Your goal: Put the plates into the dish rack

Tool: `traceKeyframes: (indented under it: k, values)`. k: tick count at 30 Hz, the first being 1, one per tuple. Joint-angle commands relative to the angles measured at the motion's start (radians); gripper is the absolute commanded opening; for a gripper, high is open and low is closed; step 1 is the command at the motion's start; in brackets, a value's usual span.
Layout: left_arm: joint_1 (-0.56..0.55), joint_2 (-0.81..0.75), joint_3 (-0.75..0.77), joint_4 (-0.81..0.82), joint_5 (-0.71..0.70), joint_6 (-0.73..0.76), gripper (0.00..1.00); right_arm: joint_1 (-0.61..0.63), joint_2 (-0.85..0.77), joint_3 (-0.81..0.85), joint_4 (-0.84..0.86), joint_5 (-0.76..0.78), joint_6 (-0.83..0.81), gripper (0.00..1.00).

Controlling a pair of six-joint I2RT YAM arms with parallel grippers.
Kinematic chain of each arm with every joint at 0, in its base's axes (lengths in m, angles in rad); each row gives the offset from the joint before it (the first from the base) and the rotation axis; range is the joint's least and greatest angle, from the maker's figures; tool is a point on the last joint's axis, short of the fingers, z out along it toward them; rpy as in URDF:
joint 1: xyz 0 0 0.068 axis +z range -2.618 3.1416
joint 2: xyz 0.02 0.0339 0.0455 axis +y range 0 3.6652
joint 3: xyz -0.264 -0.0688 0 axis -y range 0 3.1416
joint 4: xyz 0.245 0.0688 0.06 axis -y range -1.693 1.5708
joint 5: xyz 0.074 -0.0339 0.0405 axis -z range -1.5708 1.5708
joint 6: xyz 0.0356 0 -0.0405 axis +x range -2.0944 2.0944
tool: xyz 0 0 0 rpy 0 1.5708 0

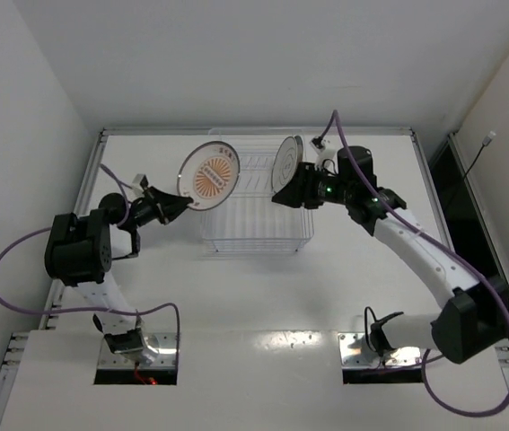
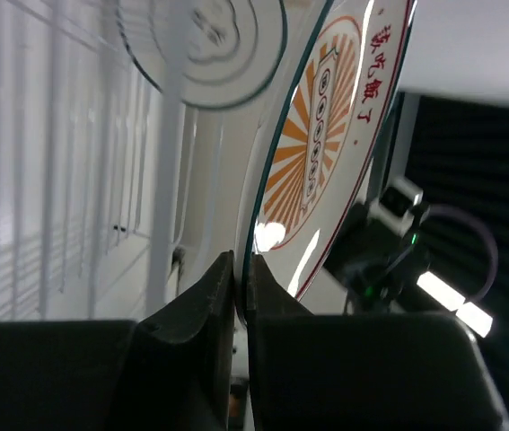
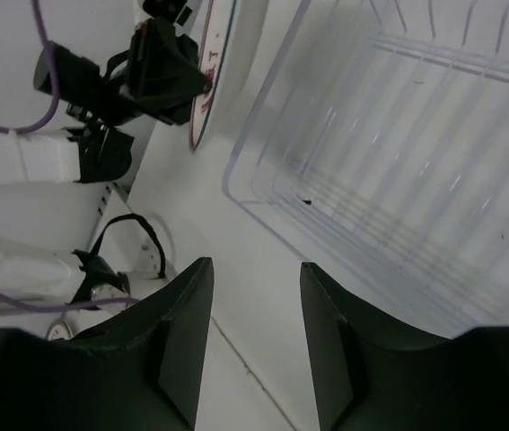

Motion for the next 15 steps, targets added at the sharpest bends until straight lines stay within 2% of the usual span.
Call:
traceKeyframes:
  k: [1, 6, 10, 11, 15]
  values:
    - [-0.052, -0.122, 0.037, 0.456, 0.062, 0.115, 0.0, 0.004, 0.083, 0.059, 0.206, -0.082, 0.074, 0.41]
    - [-0.143, -0.274, 0.063, 0.026, 0.073, 0.438, 0.0, -0.005, 0.174, 0.119, 0.208, -0.054, 0.083, 0.42]
    - [-0.221, -0.32, 0.112, -0.268, 0.063, 0.65, 0.0, -0.005, 0.214, 0.13, 0.254, -0.075, 0.093, 0.43]
    - [-0.248, -0.337, 0.135, -0.384, 0.05, 0.734, 0.0, -0.005, 0.214, 0.13, 0.264, -0.075, 0.102, 0.43]
    - [-0.281, -0.348, 0.172, -0.558, 0.02, 0.856, 0.0, -0.005, 0.214, 0.119, 0.298, -0.085, 0.126, 0.43]
